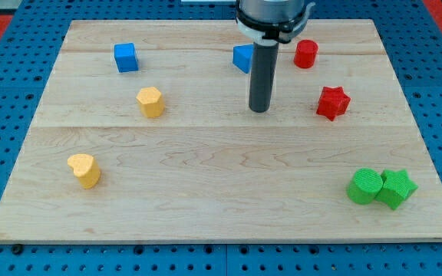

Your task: Form a triangle by placing the red star in between the red circle and blue traingle

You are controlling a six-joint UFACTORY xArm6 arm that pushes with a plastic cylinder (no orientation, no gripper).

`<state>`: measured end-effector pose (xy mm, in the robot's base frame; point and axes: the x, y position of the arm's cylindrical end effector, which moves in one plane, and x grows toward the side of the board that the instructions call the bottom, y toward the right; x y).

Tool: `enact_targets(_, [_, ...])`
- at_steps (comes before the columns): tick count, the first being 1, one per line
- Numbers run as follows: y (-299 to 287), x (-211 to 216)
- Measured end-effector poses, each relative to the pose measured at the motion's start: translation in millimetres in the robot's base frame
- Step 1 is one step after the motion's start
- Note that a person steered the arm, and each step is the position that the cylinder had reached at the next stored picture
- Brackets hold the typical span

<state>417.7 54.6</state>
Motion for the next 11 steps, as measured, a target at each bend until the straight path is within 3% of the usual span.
enact_targets(1, [9,28])
enact_targets(5, [149,33])
enact_targets(7, [132,-9])
enact_targets(8, [66,-23])
enact_targets(9, [50,-25])
enact_targets(10, [123,-24])
enact_targets(11, [136,-45])
